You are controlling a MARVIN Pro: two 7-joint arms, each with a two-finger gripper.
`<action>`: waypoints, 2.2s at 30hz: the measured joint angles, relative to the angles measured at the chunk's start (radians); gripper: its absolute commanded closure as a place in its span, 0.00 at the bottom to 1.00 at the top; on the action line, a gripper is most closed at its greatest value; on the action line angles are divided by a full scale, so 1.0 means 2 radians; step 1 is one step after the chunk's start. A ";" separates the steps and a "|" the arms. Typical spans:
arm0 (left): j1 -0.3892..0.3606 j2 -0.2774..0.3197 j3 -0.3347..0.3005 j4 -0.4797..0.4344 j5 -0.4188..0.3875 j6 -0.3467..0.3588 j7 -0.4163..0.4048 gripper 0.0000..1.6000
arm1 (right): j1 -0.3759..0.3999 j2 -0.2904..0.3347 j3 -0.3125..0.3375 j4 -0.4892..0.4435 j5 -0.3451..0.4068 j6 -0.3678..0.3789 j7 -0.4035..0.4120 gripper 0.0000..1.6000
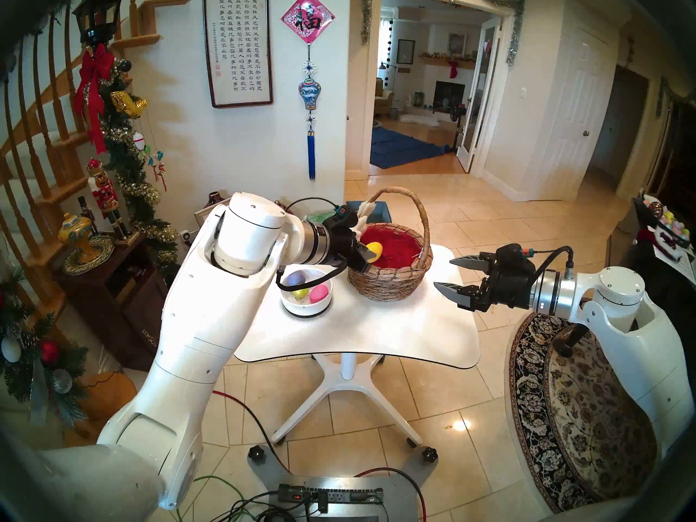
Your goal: Put easter egg into basket
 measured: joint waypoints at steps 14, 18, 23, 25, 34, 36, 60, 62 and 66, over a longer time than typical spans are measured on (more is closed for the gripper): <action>-0.055 -0.034 0.021 0.093 0.019 0.000 0.004 0.84 | 0.000 0.000 0.000 0.000 0.000 0.000 0.000 0.00; -0.070 -0.047 0.025 0.125 0.028 0.000 0.007 0.82 | 0.000 0.001 0.000 0.000 0.000 0.000 0.000 0.00; -0.084 -0.059 0.026 0.153 0.038 0.000 0.008 0.79 | 0.000 0.001 0.000 0.000 0.001 0.000 0.000 0.00; -0.088 -0.063 0.026 0.160 0.042 0.000 0.008 0.78 | 0.000 0.001 0.000 0.000 0.001 0.000 0.000 0.00; -0.097 -0.075 0.020 0.177 0.061 0.000 0.001 0.76 | 0.000 0.001 0.000 0.000 0.001 -0.001 -0.001 0.00; -0.097 -0.076 0.018 0.177 0.067 0.000 0.000 0.75 | 0.000 0.001 0.000 0.000 0.001 -0.001 -0.001 0.00; -0.082 -0.084 -0.001 0.146 0.110 0.000 -0.002 0.36 | 0.000 0.002 0.000 0.000 0.002 -0.001 -0.001 0.00; -0.080 -0.084 -0.002 0.144 0.111 0.000 -0.002 0.36 | 0.000 0.002 0.000 0.000 0.002 -0.001 -0.001 0.00; -0.076 -0.085 -0.003 0.137 0.114 0.000 -0.002 0.38 | 0.000 0.002 -0.001 0.000 0.002 -0.001 -0.001 0.00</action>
